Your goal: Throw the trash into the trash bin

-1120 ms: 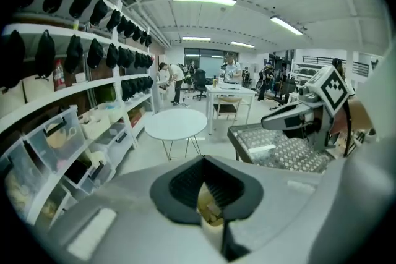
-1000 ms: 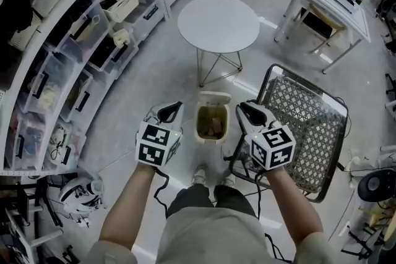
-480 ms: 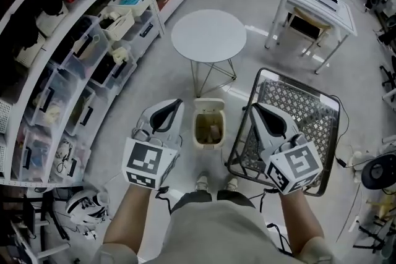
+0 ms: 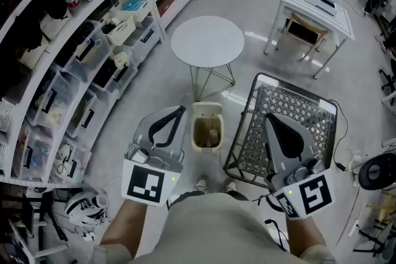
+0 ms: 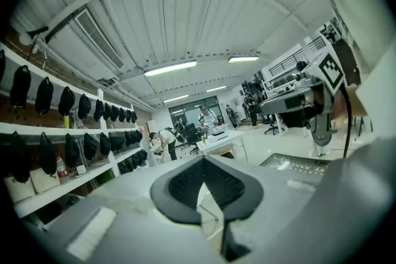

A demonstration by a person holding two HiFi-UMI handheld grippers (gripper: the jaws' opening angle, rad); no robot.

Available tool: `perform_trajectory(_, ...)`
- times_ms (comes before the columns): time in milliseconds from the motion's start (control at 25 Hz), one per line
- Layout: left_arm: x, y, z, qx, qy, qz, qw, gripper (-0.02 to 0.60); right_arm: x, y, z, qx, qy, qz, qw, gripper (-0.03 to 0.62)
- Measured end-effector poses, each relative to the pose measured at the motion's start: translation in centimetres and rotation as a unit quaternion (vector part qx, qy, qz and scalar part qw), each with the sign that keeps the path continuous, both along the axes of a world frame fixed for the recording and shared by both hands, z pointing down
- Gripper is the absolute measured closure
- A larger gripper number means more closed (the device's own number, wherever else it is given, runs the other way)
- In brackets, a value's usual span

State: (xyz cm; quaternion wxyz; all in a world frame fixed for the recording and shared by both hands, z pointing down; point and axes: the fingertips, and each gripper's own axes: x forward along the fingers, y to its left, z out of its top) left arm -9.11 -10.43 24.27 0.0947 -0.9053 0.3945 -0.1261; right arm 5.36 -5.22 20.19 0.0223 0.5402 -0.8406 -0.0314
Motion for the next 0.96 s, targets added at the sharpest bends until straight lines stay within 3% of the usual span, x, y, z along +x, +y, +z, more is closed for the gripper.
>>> perform_trajectory(360,0.8,0.8,-0.6,-0.026,0.031,0.007,0.9992,0.580,-0.3,0.6,-1.2,0.015,-0.003,-0.018,1.000,0.591)
perform_trajectory(960,1.9,0.2,-1.3,-0.023,0.031,0.008,0.9992,0.580,-0.3,-1.1,-1.3,0.015,0.009,-0.038,0.999,0.591)
